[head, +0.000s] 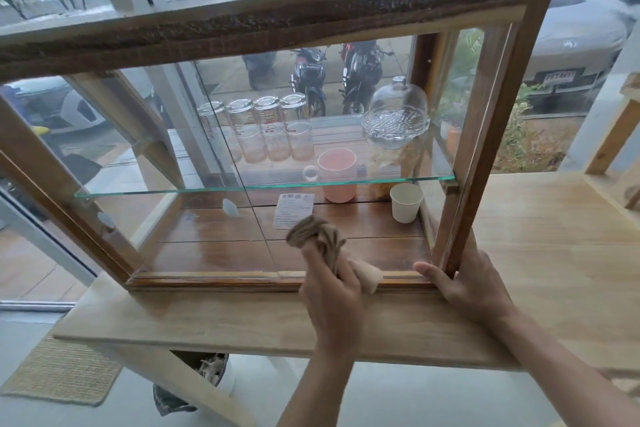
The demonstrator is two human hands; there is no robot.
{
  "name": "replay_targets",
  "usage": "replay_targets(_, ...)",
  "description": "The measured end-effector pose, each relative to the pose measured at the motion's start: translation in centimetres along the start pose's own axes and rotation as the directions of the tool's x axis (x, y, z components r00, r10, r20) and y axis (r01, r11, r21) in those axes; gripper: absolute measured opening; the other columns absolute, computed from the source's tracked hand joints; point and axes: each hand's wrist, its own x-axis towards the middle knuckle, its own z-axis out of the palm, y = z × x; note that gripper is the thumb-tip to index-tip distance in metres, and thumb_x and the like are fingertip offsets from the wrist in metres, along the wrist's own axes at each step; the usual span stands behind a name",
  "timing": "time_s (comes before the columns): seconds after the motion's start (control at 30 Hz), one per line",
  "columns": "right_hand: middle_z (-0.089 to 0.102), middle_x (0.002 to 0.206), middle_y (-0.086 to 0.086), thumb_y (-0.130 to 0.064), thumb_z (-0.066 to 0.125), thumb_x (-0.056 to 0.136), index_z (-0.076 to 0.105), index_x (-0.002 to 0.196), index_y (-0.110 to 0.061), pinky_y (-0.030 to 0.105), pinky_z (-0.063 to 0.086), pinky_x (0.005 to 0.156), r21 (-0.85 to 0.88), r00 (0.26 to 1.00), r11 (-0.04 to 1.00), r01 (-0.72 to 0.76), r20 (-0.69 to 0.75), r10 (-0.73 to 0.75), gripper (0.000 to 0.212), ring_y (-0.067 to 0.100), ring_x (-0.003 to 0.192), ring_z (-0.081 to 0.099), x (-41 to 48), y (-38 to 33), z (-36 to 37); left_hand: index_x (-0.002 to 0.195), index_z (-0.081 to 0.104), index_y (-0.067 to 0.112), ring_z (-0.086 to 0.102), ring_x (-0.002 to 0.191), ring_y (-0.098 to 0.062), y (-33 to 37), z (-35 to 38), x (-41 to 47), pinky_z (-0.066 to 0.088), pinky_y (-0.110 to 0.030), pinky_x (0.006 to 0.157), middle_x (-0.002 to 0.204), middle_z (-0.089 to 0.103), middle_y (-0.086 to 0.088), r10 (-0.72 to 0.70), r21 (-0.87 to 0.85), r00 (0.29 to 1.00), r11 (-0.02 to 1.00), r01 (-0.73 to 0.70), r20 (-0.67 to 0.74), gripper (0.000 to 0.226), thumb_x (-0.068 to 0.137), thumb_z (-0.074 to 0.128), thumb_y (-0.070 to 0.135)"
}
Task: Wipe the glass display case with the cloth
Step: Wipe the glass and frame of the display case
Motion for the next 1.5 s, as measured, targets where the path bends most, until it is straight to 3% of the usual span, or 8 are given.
replay_targets(0.23,0.057,0.060,0.000,-0.050,0.071,0.067,0.039,0.115,-0.016,0.014,0.043,0.048,0.009,1.000,1.000,0.000,0.009,0.000,0.066,0.017,0.056,0.057,0.1,0.2,0.0,0.110,0.042,0.012,0.054,0.068,-0.026,0.7,-1.4,5.5,0.030,-0.021,0.053,0.076,0.065,-0.014,0.104,0.019,0.970,0.995,-0.102,-0.222,0.023,0.093,0.055,0.018)
replay_targets(0.4,0.057,0.059,0.000,-0.054,0.070,0.067,0.038,0.113,-0.022,0.019,0.039,0.046,0.005,1.000,1.000,-0.001,0.008,0.001,0.065,0.017,0.059,0.058,0.1,0.5,0.0,0.107,0.040,0.018,0.060,0.057,-0.036,4.4,0.6,2.6,0.035,-0.029,0.043,0.066,0.064,-0.011,0.224,0.067,0.973,0.971,-0.227,0.055,0.022,0.088,0.047,0.028)
replay_targets(0.57,0.055,0.059,0.002,-0.051,0.070,0.067,0.038,0.116,-0.020,0.014,0.043,0.050,0.029,1.000,0.999,0.015,0.003,-0.015,0.066,0.016,0.063,0.057,-0.1,0.4,0.0,0.117,0.040,0.016,0.053,0.071,-0.028,4.2,-1.3,7.9,0.035,-0.032,0.053,0.077,0.069,-0.016,0.151,0.019,0.953,0.988,-0.152,-0.261,0.030,0.091,0.051,0.027)
replay_targets(0.73,0.054,0.057,-0.003,-0.052,0.071,0.069,0.037,0.115,-0.019,0.021,0.042,0.045,0.008,1.000,1.000,0.016,0.015,-0.016,0.066,0.016,0.054,0.056,0.0,0.9,0.1,0.108,0.040,0.017,0.060,0.057,-0.031,6.0,0.5,3.9,0.034,-0.026,0.045,0.068,0.065,-0.010,0.234,0.055,0.972,0.971,-0.234,0.015,0.024,0.089,0.048,0.028)
replay_targets(0.93,0.055,0.058,-0.001,-0.048,0.072,0.069,0.034,0.114,-0.025,0.018,0.042,0.044,0.020,1.000,0.999,0.027,0.016,-0.027,0.063,0.016,0.059,0.058,0.1,0.8,0.2,0.120,0.050,0.005,0.056,0.075,-0.026,4.7,-2.4,9.0,0.039,-0.030,0.057,0.082,0.070,-0.018,0.147,0.001,0.938,0.988,-0.155,-0.314,0.031,0.092,0.061,0.013)
replay_targets(1.1,0.055,0.056,-0.001,-0.051,0.071,0.068,0.035,0.114,-0.021,0.020,0.041,0.044,0.001,1.000,1.000,0.017,0.020,-0.017,0.065,0.017,0.060,0.059,0.1,1.0,0.2,0.109,0.044,0.020,0.058,0.052,-0.027,7.1,0.4,4.9,0.035,-0.027,0.042,0.066,0.064,-0.006,0.320,0.066,0.945,0.944,-0.324,0.065,0.024,0.086,0.052,0.025)
replay_targets(1.3,0.061,0.063,0.006,-0.055,0.069,0.066,0.038,0.111,-0.022,0.036,0.049,0.051,0.004,1.000,1.000,-0.020,0.006,0.020,0.064,0.022,0.057,0.060,0.0,0.7,0.0,0.118,0.047,0.008,0.053,0.077,-0.028,5.1,-2.6,9.4,0.037,-0.030,0.057,0.082,0.070,-0.020,0.147,0.017,0.933,0.989,-0.149,-0.330,0.033,0.091,0.064,0.010)
replay_targets(1.5,0.062,0.062,0.006,-0.059,0.066,0.065,0.040,0.113,-0.022,0.038,0.050,0.051,0.001,1.000,1.000,-0.028,0.010,0.028,0.066,0.020,0.055,0.060,0.0,0.7,-0.1,0.111,0.046,0.017,0.055,0.051,-0.026,8.6,-1.1,9.4,0.035,-0.029,0.044,0.058,0.062,-0.009,0.359,0.099,0.930,0.931,-0.351,-0.081,0.026,0.087,0.053,0.027)
